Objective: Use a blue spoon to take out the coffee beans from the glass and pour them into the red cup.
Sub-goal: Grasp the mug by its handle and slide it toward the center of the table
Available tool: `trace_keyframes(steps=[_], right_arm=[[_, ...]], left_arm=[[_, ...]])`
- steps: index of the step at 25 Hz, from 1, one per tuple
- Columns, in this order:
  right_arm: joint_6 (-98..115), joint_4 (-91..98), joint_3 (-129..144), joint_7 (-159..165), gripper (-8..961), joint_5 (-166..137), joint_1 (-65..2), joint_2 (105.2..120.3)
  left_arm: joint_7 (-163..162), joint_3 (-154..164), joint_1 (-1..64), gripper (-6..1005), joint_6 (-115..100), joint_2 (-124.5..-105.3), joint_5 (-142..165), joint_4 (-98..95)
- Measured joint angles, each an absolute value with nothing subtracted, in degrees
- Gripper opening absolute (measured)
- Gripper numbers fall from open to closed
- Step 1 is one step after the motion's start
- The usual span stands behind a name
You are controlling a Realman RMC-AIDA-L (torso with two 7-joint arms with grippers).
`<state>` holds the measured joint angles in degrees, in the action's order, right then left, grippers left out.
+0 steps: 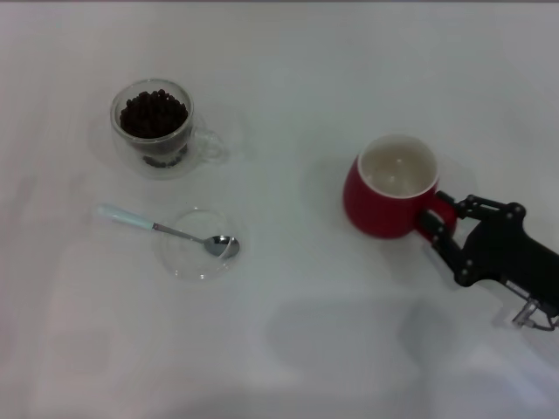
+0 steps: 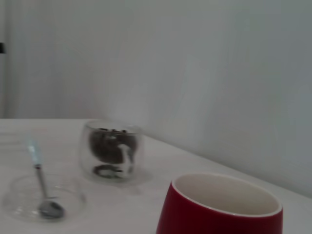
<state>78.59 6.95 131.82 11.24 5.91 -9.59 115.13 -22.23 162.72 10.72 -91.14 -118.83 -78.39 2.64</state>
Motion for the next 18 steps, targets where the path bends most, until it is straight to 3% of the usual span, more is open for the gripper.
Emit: trace_keyframes(steps=[18], right_arm=[[78.4, 10.7, 140.5, 12.8, 261, 3.5, -10.0, 115.22]], left_arm=[[-22.2, 162.8, 10.5, 622, -91.3, -118.9, -78.4, 2.6]])
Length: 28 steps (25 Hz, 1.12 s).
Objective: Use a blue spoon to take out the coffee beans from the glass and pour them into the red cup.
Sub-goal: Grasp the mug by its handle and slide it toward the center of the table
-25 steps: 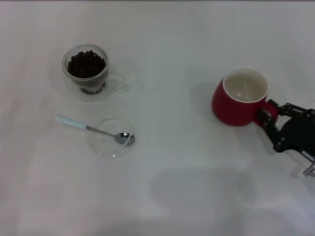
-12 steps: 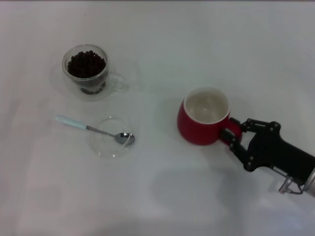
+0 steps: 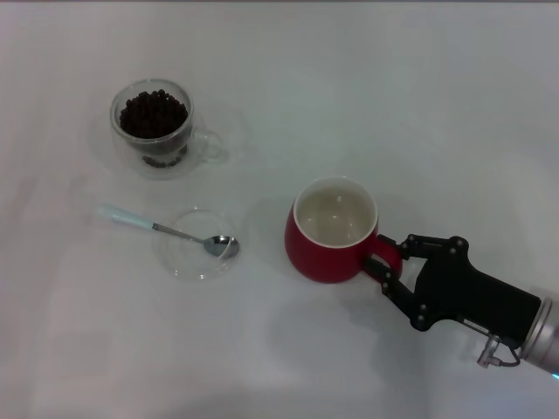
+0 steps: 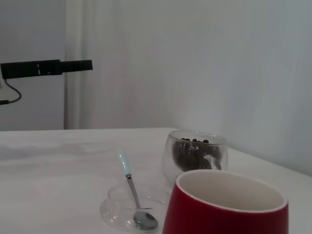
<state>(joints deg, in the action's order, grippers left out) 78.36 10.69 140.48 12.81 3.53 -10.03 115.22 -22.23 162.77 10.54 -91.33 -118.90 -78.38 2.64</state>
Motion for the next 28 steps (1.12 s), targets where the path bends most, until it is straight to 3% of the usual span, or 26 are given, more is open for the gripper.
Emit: trace_keyframes(steps=[8, 19, 23, 27, 28], right_arm=[[78.0, 10.6, 140.2, 12.6, 273, 3.5, -10.3, 115.22], [84.1, 8.9, 140.0, 13.0, 450, 4.1, -9.8, 114.97], [94.2, 5.0, 139.9, 15.5, 697, 4.1, -10.2, 114.81], [100.3, 2.3, 138.4, 16.7, 869, 4.2, -10.9, 114.68], [102.1, 1.5, 137.2, 16.8, 867, 4.3, -11.1, 114.62]], left_arm=[[-22.2, 162.8, 10.2, 622, -91.5, -118.92, -78.3, 2.6], [-22.3, 162.8, 9.9, 622, -91.3, -119.01, -78.2, 2.3], [-24.1, 162.8, 9.8, 622, -91.9, -119.04, -77.5, 0.8], [-31.7, 162.8, 9.7, 621, -92.1, -119.08, -74.5, -1.3], [-34.3, 162.8, 9.7, 621, -91.9, -119.08, -73.2, -1.9]])
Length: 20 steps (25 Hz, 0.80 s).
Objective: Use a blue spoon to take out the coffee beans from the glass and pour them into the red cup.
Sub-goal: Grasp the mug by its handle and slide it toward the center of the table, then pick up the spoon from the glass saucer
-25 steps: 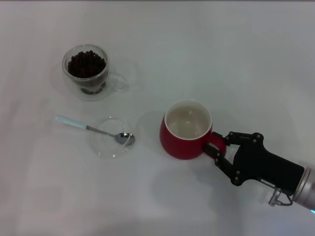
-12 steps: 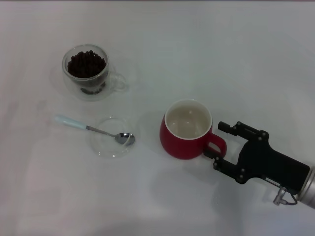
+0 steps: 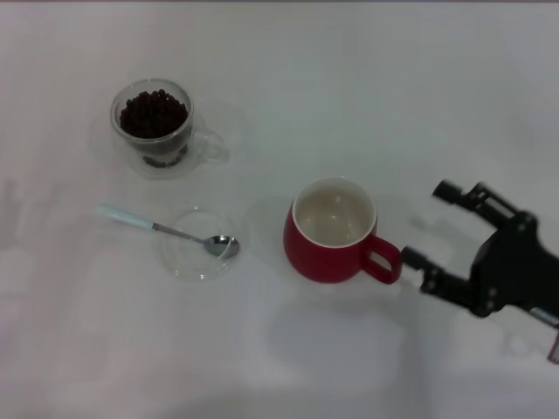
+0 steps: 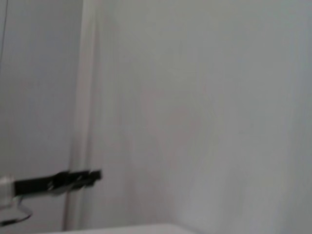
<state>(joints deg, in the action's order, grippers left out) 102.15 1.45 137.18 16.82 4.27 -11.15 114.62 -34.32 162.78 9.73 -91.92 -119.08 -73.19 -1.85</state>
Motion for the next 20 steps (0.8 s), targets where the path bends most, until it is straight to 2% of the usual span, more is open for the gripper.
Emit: trace_keyframes(steps=[13, 20], right_arm=[[106.5, 0.0, 128.3, 16.0, 855, 4.7, -13.6, 111.88], [106.2, 0.0, 128.1, 15.3, 854, 5.5, -15.4, 111.57]], left_arm=[[-65.4, 162.9, 7.3, 636, -89.2, -119.35, -61.5, -7.3], [-76.5, 162.9, 6.2, 637, -82.3, -119.36, -57.3, -8.4]])
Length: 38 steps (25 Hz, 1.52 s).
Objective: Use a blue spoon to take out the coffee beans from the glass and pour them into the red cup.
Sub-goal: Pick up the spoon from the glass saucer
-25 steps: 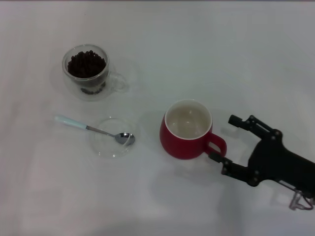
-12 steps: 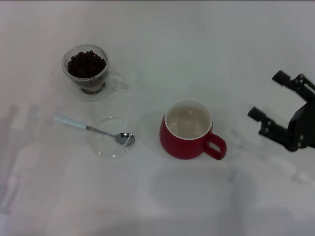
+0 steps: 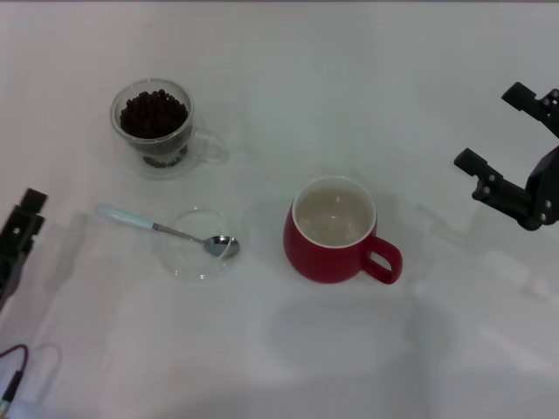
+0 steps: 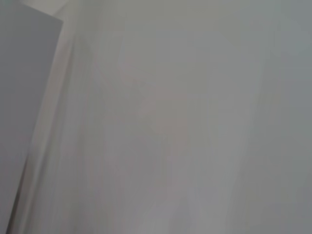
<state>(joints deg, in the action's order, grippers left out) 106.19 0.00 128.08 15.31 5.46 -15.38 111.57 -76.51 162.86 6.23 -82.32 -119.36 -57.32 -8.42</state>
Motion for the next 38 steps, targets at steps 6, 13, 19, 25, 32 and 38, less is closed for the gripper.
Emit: trace_keyframes(steps=[6, 13, 19, 25, 32, 38], right_arm=[[105.2, 0.0, 128.0, 15.3, 853, 5.4, -16.8, 111.82], [104.9, 0.0, 128.6, 15.3, 851, 5.1, -17.9, 112.64], [105.8, 0.1, 128.7, 15.3, 851, 5.0, -17.9, 112.76], [105.4, 0.0, 128.7, 15.3, 851, 5.0, -17.8, 112.94], [105.3, 0.0, 128.3, 15.2, 851, 5.1, -17.4, 112.94], [105.2, -0.1, 128.2, 15.2, 851, 5.1, -17.4, 112.94]], left_arm=[[-78.0, 162.9, 7.7, 636, -79.5, -119.38, -53.5, -8.7], [-78.2, 162.9, 9.6, 635, -77.8, -119.44, -50.6, -9.5], [-79.4, 162.9, 11.5, 630, -76.0, -119.44, -48.1, -9.6], [-79.7, 162.9, 12.7, 625, -74.5, -119.44, -47.1, -9.5], [-79.4, 162.9, 14.2, 626, -72.5, -119.42, -46.6, -9.3], [-79.4, 162.9, 16.0, 626, -71.6, -119.18, -46.4, -8.7]])
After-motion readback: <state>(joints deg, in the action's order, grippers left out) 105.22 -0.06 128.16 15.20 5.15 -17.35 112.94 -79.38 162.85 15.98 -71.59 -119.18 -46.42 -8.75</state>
